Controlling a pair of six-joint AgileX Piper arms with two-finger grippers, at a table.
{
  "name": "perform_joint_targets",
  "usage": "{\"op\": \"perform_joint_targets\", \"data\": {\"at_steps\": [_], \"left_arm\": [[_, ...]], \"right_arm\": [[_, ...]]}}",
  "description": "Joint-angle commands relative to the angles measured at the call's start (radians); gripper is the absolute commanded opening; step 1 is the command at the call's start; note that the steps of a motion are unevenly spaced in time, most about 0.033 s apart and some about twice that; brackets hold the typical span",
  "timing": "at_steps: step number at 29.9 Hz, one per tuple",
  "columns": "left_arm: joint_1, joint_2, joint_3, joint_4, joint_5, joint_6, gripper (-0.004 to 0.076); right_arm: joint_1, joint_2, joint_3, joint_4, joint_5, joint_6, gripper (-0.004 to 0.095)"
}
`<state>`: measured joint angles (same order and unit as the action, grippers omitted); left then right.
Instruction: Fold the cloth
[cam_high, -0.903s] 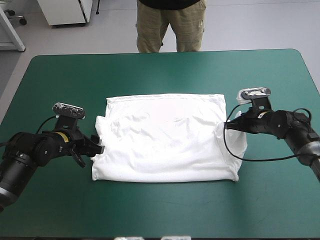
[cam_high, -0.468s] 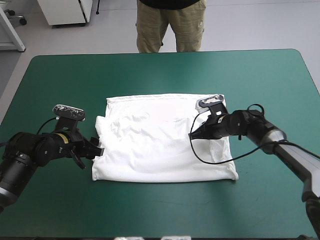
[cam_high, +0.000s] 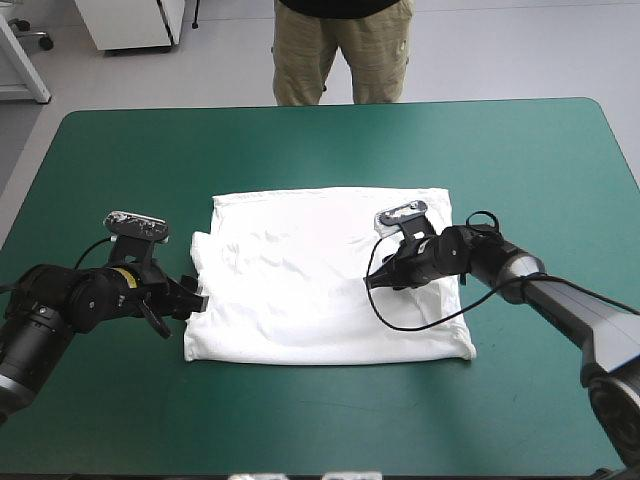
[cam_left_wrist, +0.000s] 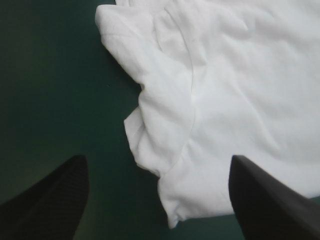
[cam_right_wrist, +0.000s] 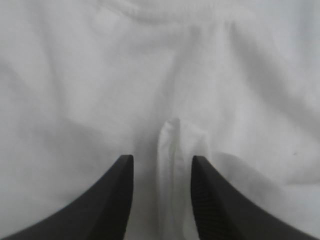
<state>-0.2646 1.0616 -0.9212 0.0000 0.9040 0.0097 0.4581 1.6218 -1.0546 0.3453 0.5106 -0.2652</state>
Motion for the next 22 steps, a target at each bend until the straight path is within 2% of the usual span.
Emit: {"op": "perform_joint_targets", "data": {"at_steps": [1,5,11,15,22], "left_arm": [[-0.002,-0.016,-0.034,-0.011,-0.052,-0.022,0.0561],[-0.002,-0.016,-0.034,-0.011,-0.006,-0.022,0.0560],[-0.002,-0.016,0.008,-0.011,0.063,-0.052,0.0560],[-0.002,-0.016,0.134,-0.022,0.003,-0.087,0.0557],[-0.002,-0.012,0.288,-0.095,-0.166,-0.116,0.0544]], "right_arm": [[0.002,-0.163,-0.029,-0.002,-0.031,-0.004,0.0457],[0.000,-0.327,-0.029,-0.060,0.015,0.032,0.0455],[0.000,-0.549,-0.011,-0.227,0.206,0.185,0.0455],[0.000,-0.680,0.056,-0.268,0.283,0.249,0.0442],[0.000,-0.810,0.185,-0.257,0.274,0.316,0.0419]]}}
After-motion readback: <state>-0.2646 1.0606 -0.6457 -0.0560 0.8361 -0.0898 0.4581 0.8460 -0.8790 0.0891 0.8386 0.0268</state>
